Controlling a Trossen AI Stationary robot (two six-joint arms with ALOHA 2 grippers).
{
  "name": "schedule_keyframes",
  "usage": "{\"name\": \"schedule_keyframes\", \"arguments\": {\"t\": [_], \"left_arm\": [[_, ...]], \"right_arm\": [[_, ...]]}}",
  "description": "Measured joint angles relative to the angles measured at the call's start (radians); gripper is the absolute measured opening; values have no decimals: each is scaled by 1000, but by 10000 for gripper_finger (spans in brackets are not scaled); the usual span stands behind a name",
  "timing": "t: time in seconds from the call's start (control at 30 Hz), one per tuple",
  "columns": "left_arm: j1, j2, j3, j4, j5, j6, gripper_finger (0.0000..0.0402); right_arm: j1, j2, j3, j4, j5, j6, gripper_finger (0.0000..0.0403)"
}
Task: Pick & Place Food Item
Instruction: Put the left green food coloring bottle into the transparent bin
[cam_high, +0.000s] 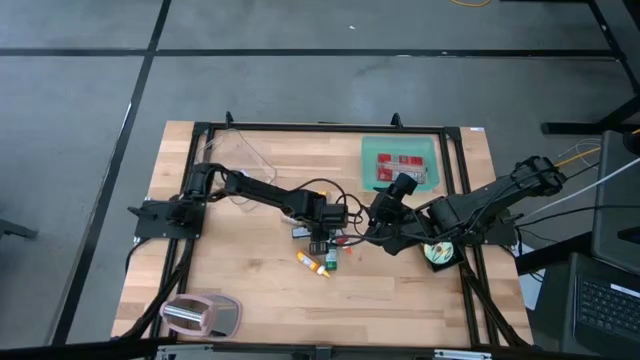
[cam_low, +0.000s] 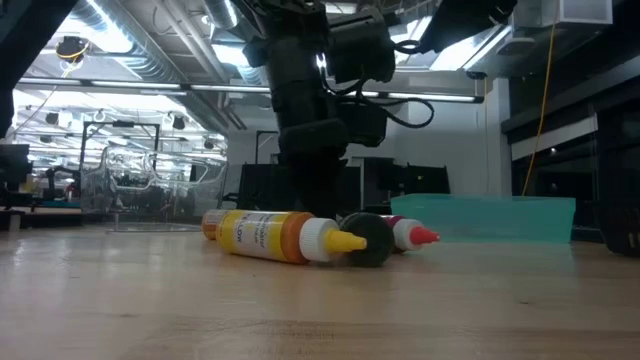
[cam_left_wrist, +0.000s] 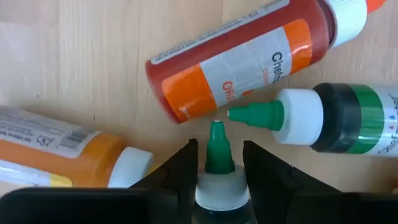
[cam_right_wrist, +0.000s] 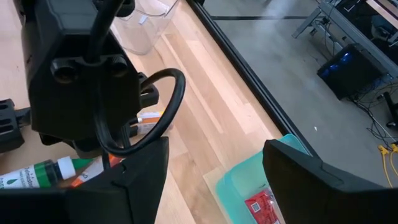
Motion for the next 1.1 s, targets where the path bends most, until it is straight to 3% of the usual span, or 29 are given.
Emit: {"name": "schedule_keyframes", "arguments": {"t": [0.63, 0.97, 1.1], "left_arm": [[10, 2, -1, 41, 50, 10, 88], [10, 2, -1, 32, 10, 59, 29], [8, -1, -2, 81, 15, 89, 29]], "right_arm": [[1, 0, 0, 1, -6, 3, 259], [1, 0, 0, 1, -8, 3, 259], [1, 0, 0, 0, -4, 3, 259]]}}
